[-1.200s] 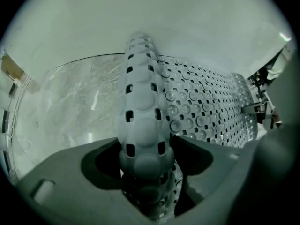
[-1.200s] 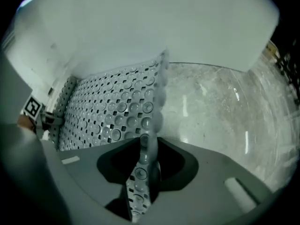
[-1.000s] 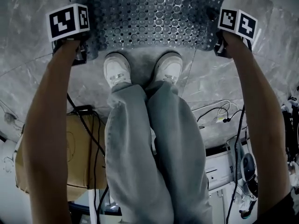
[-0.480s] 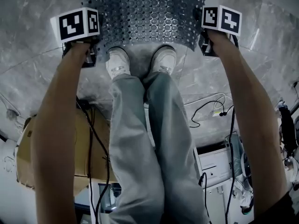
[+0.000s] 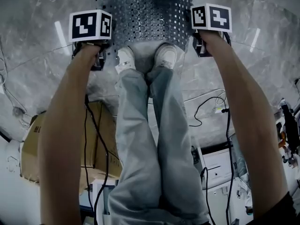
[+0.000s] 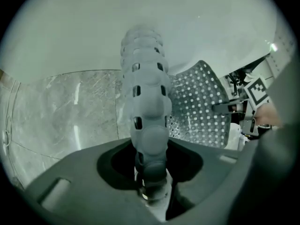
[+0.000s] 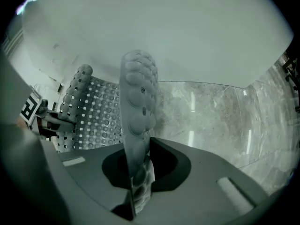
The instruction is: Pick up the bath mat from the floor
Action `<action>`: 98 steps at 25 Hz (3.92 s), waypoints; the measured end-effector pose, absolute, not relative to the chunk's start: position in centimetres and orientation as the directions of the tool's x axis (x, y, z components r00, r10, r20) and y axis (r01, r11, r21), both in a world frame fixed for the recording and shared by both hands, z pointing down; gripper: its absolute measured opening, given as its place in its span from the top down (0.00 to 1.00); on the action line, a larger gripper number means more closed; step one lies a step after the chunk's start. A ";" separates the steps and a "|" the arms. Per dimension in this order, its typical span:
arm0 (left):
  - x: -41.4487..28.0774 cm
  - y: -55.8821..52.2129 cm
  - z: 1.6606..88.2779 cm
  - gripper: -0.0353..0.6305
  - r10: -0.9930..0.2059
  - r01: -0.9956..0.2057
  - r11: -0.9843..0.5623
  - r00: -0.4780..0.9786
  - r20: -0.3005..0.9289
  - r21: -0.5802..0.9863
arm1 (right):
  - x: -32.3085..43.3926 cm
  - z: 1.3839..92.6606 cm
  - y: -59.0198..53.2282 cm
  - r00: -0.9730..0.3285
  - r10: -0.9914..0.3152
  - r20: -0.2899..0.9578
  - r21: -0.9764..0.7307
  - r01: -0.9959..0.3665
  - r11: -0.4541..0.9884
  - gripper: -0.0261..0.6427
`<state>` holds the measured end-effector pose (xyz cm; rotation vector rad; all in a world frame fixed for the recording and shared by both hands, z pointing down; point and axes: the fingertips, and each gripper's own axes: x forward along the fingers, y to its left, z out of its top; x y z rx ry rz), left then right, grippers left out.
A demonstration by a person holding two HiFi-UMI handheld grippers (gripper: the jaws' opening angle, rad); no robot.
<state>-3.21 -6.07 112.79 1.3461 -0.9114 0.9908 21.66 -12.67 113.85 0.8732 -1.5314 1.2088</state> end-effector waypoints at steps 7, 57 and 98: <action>-2.2 -6.7 108.4 0.73 0.026 -0.924 -0.016 0.381 0.924 0.381 | 20.2 109.6 -10.4 -0.284 0.068 0.956 -0.292 -0.921 0.259 0.93; -3.6 -0.3 66.7 0.72 -0.063 -0.882 0.075 0.461 0.885 0.465 | 17.5 66.7 -5.5 -0.380 -0.084 0.921 -0.375 -0.924 0.070 0.93; -1.2 -27.4 32.4 0.72 -0.563 -0.887 -0.341 0.458 0.688 0.312 | 17.2 33.9 -30.1 -0.548 -0.535 0.643 -0.369 -0.834 0.411 0.93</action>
